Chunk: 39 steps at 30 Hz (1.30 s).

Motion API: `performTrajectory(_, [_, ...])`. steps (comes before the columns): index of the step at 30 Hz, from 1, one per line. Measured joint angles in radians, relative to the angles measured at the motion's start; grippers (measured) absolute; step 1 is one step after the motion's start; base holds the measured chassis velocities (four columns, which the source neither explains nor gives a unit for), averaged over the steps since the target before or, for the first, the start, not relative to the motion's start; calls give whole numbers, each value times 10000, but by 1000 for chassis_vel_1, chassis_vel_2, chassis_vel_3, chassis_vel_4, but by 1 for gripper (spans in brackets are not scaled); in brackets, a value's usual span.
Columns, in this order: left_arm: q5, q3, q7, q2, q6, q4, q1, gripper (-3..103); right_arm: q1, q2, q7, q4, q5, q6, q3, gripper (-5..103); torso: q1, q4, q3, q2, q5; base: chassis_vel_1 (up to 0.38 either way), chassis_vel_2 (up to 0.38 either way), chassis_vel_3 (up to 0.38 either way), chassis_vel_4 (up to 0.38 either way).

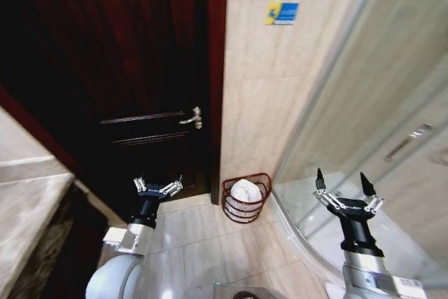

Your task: Discard the used towel into the hamper.

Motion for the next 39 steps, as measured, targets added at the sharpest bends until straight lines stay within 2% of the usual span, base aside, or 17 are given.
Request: performTrajectory(39, [0, 0, 0, 0, 0, 0, 0, 100, 0, 0, 0, 0, 0, 0, 0, 100, 0, 1, 0, 0, 2, -125, -129, -127, -129])
